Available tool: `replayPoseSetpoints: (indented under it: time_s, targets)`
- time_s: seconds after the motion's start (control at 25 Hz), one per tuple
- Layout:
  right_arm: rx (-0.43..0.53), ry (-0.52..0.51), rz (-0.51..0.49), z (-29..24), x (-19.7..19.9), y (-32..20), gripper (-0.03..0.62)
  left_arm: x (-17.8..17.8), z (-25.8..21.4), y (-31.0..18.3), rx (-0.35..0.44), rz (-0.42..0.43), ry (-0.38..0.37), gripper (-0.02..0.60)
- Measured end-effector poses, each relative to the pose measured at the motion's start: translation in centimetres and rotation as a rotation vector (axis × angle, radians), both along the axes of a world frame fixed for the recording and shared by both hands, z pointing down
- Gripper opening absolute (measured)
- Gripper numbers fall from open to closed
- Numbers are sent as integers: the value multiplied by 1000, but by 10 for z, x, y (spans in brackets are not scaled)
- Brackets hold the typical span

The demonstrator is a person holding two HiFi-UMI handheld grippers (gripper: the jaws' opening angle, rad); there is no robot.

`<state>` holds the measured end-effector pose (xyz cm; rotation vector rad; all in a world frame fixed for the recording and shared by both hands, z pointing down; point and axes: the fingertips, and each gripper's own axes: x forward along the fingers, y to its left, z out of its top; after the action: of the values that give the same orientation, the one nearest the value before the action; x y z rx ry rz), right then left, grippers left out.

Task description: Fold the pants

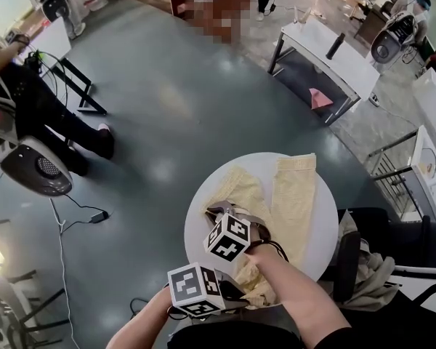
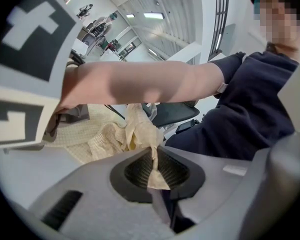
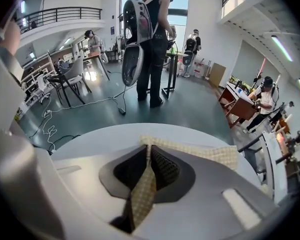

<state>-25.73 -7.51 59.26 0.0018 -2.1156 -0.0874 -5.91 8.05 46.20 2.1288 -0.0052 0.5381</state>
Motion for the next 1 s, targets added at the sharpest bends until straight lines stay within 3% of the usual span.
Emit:
replayPoseSetpoints:
  time_s: [0.16, 0.32, 0.6, 0.72, 1.0]
  targets:
    - [-58, -43, 6, -14, 6, -1, 26, 0, -4, 0, -3, 9, 16, 29]
    - [-181, -150, 58, -49, 18, -14, 26, 8, -11, -9, 5, 35, 34, 29]
    - [-393, -308, 91, -112, 73, -48, 26, 34, -21, -27, 28, 68, 9, 29]
    - [-412, -366, 118, -127, 105, -73, 25, 51, -28, -32, 36, 96, 9, 29]
    - [-349, -463, 208, -136, 169, -149, 25, 93, -32, -37, 25, 160, 0, 29]
